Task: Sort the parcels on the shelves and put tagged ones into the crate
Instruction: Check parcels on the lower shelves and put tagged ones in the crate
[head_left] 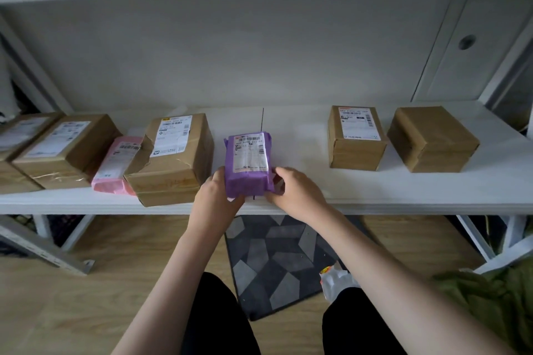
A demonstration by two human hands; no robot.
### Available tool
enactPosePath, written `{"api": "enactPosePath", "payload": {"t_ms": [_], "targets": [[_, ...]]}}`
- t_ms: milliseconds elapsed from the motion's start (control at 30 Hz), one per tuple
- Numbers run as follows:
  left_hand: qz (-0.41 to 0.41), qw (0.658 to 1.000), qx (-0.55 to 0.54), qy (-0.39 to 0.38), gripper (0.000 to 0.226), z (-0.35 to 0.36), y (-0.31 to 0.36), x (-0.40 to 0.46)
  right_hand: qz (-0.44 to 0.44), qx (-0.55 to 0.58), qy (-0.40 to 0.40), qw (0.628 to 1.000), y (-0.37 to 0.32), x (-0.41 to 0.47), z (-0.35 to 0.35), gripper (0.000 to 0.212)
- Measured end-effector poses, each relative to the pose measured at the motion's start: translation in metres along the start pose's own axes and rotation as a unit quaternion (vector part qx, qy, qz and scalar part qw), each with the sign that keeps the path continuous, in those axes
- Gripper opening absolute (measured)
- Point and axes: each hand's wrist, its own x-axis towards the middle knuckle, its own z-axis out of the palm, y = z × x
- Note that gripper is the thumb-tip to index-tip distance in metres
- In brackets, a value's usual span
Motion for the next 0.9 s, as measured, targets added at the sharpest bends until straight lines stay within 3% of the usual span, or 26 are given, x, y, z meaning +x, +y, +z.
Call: {"api": "enactPosePath", "payload": {"t_ms": [100,233,400,533,700,900], "targets": [[0.025,0.999,0.005,0.026,0.071,0.0,0.01,-0.012,0.017,-0.023,0.012,1.0,0.018,-0.014,-0.016,0.061],[0.066,0.996,0.013,0.058,0.071,0.008,0.039,-0.012,0.053,-0.023,0.045,0.997,0.058,-0.043,-0.05,0.051],[0.107,0.993,-0.047,-0.021,0.058,0.053,0.101,0.005,0.132,-0.019,0.089,0.987,0.103,-0.071,-0.099,0.045],[0.071,0.99,-0.051,-0.112,0.059,0.091,0.133,0.015,0.159,-0.044,0.087,0.982,0.124,-0.091,-0.123,0.049],[0.04,0.988,-0.04,-0.14,0.057,0.116,0.141,0.036,0.157,-0.107,0.085,0.978,0.142,-0.095,-0.13,0.046],[0.063,0.981,-0.046,-0.179,0.066,0.12,0.13,0.067,0.189,-0.135,0.065,0.971,0.129,-0.048,-0.139,0.063]]}}
